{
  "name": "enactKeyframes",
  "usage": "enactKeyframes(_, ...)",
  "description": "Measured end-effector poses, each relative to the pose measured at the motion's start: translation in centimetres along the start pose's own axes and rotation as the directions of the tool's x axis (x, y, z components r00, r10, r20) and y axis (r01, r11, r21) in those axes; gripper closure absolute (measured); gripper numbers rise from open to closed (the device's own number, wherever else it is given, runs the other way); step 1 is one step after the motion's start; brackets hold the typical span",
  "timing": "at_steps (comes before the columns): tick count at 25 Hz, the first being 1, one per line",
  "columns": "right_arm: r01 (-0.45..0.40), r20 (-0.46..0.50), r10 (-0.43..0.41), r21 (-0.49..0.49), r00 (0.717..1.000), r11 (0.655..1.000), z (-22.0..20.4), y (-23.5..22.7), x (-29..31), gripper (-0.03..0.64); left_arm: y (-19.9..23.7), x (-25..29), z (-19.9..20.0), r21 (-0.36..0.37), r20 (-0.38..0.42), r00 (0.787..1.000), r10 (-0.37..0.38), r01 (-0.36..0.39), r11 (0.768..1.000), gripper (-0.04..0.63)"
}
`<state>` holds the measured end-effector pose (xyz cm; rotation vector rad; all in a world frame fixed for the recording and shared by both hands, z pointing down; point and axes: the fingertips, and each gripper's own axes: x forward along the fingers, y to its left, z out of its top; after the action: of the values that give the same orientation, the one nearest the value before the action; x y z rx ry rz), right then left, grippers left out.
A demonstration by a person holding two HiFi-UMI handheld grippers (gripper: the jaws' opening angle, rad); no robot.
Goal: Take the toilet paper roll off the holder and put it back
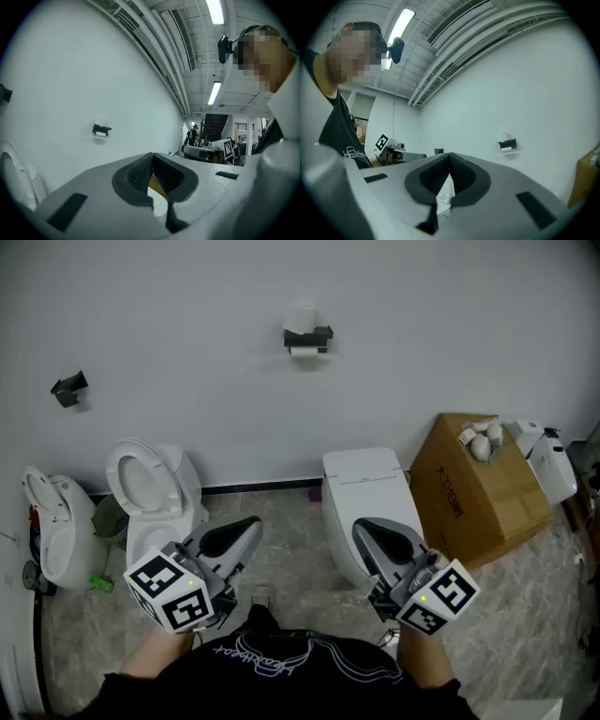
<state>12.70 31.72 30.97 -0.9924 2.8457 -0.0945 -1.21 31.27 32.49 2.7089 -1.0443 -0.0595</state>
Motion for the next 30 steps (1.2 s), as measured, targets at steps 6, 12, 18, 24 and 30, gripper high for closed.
enactKeyframes(6,0.002,-0.019,-0.003,-0.032,1.0,0.999,0.7,0.8,-0.1,0.612,-0.9,-1.3,0.1,0.018,0.004,1.0,0.005,-0.005,1.0,0.589)
enactKeyframes(12,0.029,-0.009,-0.029,-0.049,1.0,0.998,1.7,0.9,-0.5,0.587,-1.4,-1.5,1.0,0.025,0.038,0.999,-0.019,0.018,1.0,0.589)
enactKeyframes(18,0.076,-0.015,-0.077,-0.072,0.997,0.995,2.4,-0.4,-1.2,0.359,-1.7,-0.3,1.6,0.016,0.061,0.997,-0.048,0.047,0.999,0.589)
enactKeyframes(24,0.121,-0.01,-0.122,-0.088,0.992,0.989,2.8,-2.2,-1.4,0.269,-1.7,0.6,1.7,0.022,0.062,0.996,-0.063,0.062,0.998,0.589)
enactKeyframes(30,0.109,-0.011,-0.111,-0.093,0.994,0.99,2.5,-3.7,0.4,0.249,0.2,1.4,1.9,0.022,0.063,0.997,-0.042,0.041,0.999,0.589)
